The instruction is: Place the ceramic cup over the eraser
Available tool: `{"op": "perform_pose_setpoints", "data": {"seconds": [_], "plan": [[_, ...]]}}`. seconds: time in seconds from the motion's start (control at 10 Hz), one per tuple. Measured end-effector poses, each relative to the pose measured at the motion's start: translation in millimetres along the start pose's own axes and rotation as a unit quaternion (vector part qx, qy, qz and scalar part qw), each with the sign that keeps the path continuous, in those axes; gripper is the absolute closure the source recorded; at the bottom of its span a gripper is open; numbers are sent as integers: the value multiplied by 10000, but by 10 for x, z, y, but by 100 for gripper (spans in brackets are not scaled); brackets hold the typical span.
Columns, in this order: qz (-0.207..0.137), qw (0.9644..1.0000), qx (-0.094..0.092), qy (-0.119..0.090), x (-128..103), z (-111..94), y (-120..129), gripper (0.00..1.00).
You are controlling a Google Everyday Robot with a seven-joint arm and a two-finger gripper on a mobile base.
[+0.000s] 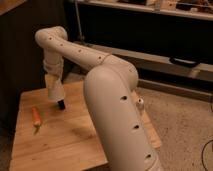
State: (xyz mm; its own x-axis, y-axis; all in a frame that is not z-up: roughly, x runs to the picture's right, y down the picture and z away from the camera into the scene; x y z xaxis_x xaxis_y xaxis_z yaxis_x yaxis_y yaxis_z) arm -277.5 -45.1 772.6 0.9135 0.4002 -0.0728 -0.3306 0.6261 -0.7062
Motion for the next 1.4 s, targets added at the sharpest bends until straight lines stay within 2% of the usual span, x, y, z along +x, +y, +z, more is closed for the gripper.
{"op": "perform_pose_setpoints", "data": {"seconds": [0.1,0.2,1.1,1.4], "plan": [[-20,10000,-35,28,-7,14,26,25],[-30,10000,-53,48,-6,15,35,20],[-57,9998,-14,213,5,-2,93,20],[28,9997,22,233,86,-29,63,20]]}}
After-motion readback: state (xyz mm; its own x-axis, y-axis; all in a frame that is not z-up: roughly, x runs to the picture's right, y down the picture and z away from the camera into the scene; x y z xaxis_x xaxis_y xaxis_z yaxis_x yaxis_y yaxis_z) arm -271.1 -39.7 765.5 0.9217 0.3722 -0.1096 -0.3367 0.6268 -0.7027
